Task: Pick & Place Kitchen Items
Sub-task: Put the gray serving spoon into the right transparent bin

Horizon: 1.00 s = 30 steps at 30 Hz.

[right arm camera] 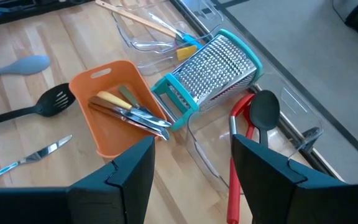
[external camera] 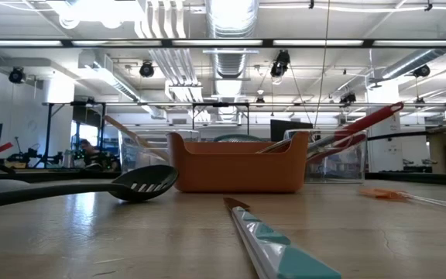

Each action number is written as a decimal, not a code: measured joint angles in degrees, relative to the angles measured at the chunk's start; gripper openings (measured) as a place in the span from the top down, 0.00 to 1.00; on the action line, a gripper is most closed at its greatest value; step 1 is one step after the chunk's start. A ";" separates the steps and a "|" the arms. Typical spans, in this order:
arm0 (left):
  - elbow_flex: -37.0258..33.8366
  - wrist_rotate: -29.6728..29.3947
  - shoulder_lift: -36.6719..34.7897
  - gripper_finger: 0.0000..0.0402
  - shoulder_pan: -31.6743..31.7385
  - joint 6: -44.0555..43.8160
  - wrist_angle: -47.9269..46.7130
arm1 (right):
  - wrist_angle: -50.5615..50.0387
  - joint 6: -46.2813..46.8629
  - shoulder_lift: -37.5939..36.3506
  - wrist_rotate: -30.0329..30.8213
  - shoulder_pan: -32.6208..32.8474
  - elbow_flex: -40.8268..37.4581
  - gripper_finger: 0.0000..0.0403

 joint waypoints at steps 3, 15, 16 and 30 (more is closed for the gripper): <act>0.58 -4.81 -2.59 0.81 -0.60 -0.88 -1.47 | 0.02 0.00 0.00 0.00 0.00 0.00 0.49; 9.66 -37.15 -12.16 0.81 -0.34 0.59 -15.87 | 0.04 0.26 0.00 -0.15 0.02 0.00 0.49; 10.64 -40.65 -12.81 0.81 -0.34 1.48 -17.21 | 0.08 0.45 0.00 -0.15 0.02 0.00 0.49; 13.90 -75.35 -22.34 0.81 4.58 33.60 -15.66 | 13.54 0.65 0.17 -0.12 0.04 0.00 0.50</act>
